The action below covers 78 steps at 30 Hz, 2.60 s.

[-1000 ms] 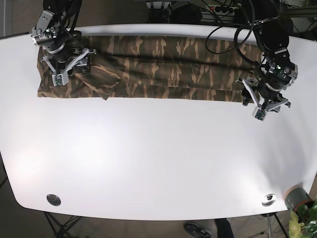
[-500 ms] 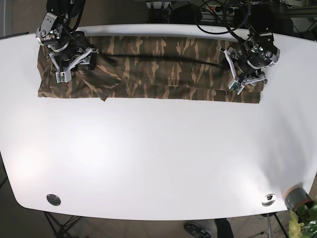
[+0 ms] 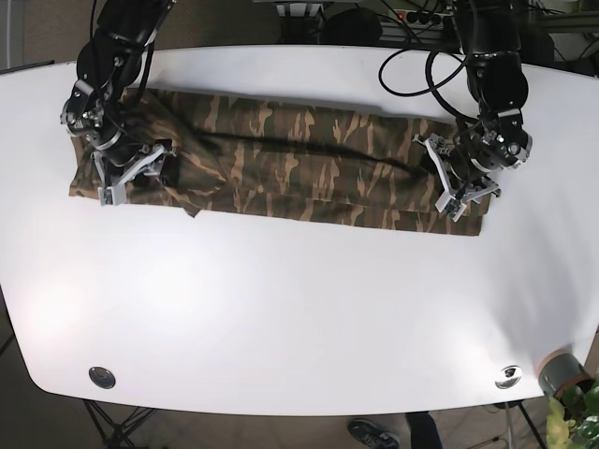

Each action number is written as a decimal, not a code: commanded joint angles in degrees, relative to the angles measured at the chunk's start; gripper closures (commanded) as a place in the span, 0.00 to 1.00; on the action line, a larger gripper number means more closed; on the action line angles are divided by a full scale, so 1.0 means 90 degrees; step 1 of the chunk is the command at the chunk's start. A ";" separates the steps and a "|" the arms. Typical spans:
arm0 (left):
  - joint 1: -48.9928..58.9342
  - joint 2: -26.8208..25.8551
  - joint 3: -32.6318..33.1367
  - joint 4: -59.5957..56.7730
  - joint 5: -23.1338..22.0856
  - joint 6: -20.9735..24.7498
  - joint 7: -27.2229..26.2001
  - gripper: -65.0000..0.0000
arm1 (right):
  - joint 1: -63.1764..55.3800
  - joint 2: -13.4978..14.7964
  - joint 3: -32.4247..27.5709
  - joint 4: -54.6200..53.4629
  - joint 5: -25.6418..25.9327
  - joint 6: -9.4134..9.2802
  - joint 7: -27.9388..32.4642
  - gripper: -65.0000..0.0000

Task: Fold the T-shirt properly
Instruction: 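Pull the folded strip toward the table center with both grippers, then regrasp the strip ends, left gripper at its end, right holding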

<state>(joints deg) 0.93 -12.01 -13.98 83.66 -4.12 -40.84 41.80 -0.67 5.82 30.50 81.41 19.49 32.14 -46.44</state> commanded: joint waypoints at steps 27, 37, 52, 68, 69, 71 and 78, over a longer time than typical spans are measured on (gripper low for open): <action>-0.0460 -0.0292 -0.1197 0.0888 -0.1159 0.0093 0.0264 0.50 | 0.0909 0.0481 -0.0356 0.1636 -0.0324 -0.0450 -0.1449 0.42; -0.0235 -0.0292 -0.2027 0.1191 -0.2097 0.0093 0.0371 0.40 | -0.0536 -0.0037 -0.0356 0.3238 -0.0324 -0.0450 -0.1693 0.42; -0.0274 -0.0477 -0.3131 -0.0040 -0.3200 0.0093 0.1241 0.40 | -0.1201 -0.0086 -0.0405 0.1822 -0.0363 -0.0450 -0.0628 0.42; -0.0557 -0.0800 -0.2955 -0.1828 -0.3073 0.0093 0.0684 0.40 | -0.1201 -0.0056 -0.0415 0.1675 -0.0334 -0.0450 -0.0472 0.42; -0.0557 -0.0800 -0.2916 -0.1896 -0.3073 0.0093 0.0674 0.40 | -0.1201 -0.0056 -0.0415 0.1675 -0.0334 -0.0441 -0.0472 0.42; -0.0655 -0.0800 -0.2838 -0.2043 -0.3073 0.0093 0.0674 0.40 | -0.1201 -0.0056 -0.0415 0.1675 -0.0334 -0.0441 -0.0472 0.42; -0.0899 -0.0780 -0.2838 -0.2765 -0.3034 0.0093 0.0674 0.41 | -0.1201 -0.0056 -0.0395 0.1705 -0.0334 -0.0441 -0.0462 0.42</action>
<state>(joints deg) -6.48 -18.04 -39.31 59.64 -32.47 -40.10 46.59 -11.66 4.91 26.63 95.94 16.49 28.29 -50.57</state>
